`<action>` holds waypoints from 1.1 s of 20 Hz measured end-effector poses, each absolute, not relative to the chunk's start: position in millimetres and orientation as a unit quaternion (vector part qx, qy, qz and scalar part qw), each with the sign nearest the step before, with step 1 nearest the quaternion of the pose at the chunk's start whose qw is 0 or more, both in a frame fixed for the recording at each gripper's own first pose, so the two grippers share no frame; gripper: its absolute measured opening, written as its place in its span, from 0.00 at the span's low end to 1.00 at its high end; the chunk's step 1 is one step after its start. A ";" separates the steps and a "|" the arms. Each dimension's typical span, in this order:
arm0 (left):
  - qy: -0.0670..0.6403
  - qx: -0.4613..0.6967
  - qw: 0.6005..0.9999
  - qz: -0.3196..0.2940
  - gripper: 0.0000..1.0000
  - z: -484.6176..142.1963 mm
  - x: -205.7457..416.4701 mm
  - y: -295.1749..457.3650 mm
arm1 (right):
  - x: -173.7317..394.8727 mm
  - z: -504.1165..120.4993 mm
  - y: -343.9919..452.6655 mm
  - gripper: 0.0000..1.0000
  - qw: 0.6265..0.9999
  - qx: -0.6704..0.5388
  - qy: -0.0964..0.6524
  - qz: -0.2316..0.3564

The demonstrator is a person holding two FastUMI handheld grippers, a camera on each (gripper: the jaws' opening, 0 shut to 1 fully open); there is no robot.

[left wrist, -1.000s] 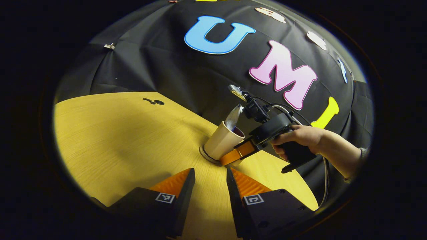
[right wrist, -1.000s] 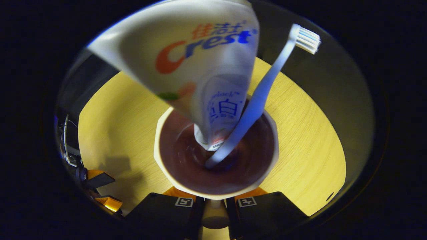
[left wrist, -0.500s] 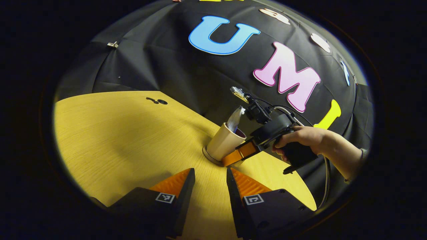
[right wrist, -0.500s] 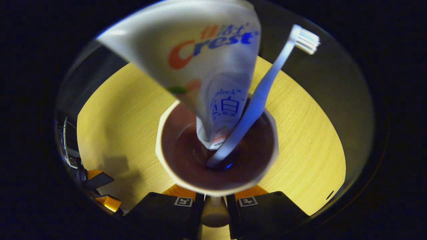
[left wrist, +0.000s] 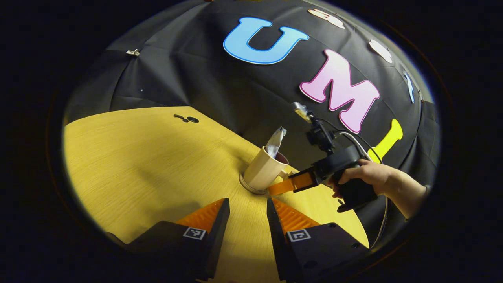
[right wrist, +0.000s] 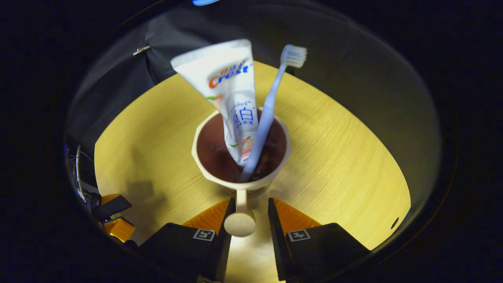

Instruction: Put the toothbrush and toothpaste on the desktop into the cup, then pick up the cup and place it on the coaster on the desktop.

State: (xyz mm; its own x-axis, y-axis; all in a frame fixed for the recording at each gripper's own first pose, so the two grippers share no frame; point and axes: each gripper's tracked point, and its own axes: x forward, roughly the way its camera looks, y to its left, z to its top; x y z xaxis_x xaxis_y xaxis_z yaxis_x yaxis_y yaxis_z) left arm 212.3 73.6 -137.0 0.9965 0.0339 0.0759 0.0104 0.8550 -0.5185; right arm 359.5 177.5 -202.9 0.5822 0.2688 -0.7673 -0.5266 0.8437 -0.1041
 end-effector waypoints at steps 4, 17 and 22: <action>-0.036 -0.268 0.963 -0.003 0.61 -120.0 195.0 68.1 | 341.4 -170.9 162.6 0.60 0.896 -0.135 0.363 0.219; -0.045 -0.185 0.981 -0.022 0.90 -27.3 105.7 28.0 | 238.2 -25.3 138.5 0.67 0.957 -0.081 0.216 0.178; -0.068 -0.170 0.982 -0.042 0.91 11.8 67.6 14.3 | 186.6 5.5 132.1 0.77 0.968 -0.058 0.174 0.172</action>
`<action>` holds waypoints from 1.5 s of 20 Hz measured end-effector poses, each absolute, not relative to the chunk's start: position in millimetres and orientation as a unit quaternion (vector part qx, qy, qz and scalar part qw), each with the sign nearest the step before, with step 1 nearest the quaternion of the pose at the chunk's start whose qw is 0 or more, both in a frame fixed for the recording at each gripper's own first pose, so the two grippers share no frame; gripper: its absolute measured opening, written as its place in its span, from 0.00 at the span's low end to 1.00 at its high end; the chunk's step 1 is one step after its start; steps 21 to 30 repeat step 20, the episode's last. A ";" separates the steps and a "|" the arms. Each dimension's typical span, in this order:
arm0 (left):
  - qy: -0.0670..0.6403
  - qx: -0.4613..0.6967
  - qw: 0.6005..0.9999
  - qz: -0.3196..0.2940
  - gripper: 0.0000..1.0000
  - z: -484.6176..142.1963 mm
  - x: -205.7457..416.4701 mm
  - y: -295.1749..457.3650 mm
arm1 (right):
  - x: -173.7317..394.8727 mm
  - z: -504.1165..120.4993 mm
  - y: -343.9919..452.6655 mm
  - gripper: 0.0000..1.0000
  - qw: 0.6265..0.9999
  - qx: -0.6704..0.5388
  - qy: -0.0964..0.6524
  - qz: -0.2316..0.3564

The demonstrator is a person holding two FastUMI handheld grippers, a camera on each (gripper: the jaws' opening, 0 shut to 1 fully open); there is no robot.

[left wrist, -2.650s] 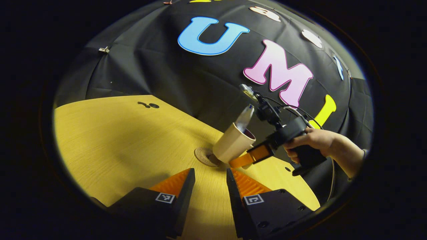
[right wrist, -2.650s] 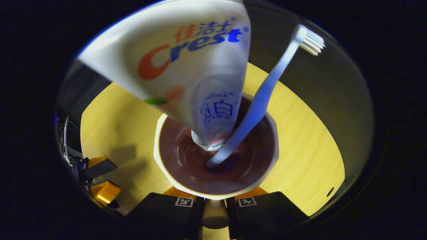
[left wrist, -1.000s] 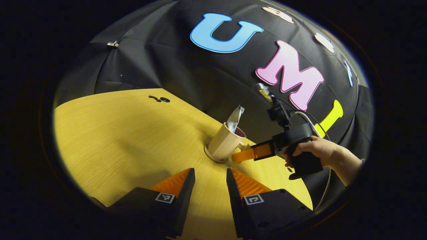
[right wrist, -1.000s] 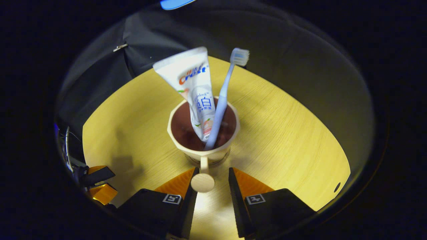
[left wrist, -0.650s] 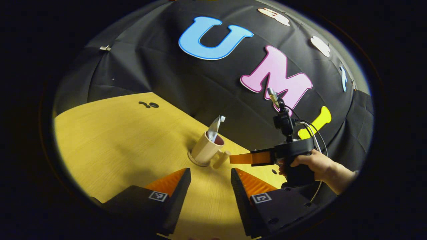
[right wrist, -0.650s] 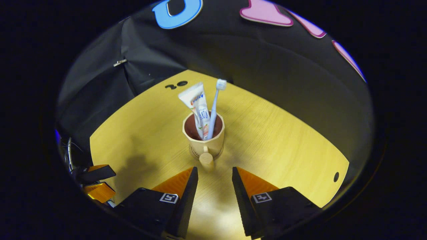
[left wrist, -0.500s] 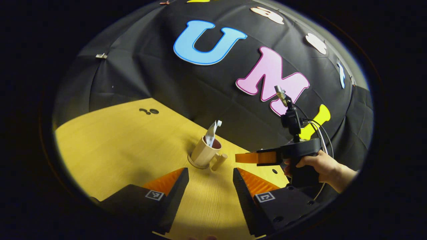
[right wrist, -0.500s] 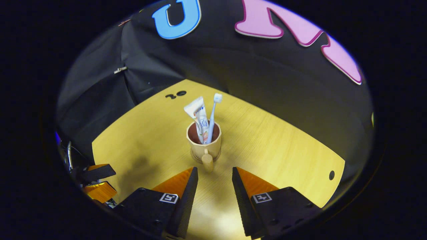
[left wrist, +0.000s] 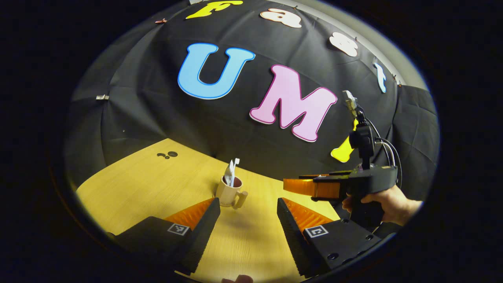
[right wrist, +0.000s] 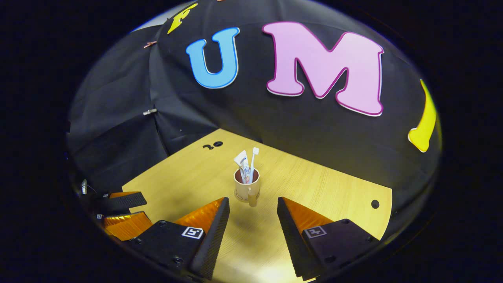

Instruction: Put the toothbrush and toothpaste on the desktop into the cup, then pick up the cup and place it on the coaster on the desktop.

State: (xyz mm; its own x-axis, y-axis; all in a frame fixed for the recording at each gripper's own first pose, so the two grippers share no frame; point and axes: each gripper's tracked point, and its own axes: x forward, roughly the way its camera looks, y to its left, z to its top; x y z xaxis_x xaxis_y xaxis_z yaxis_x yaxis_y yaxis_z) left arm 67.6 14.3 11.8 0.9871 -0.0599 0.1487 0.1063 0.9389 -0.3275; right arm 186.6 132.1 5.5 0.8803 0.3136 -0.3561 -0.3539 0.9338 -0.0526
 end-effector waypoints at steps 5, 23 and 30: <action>-0.083 -0.134 0.986 -0.053 0.92 28.3 40.0 7.5 | 136.5 32.0 121.4 0.83 0.979 -0.048 0.123 0.155; -0.073 -0.078 0.991 -0.077 0.95 30.5 -0.5 -26.5 | 32.1 62.6 85.9 0.96 0.992 -0.047 0.020 0.117; -0.073 -0.078 0.991 -0.077 0.95 30.5 -0.5 -26.5 | 32.1 62.6 85.9 0.96 0.992 -0.047 0.020 0.117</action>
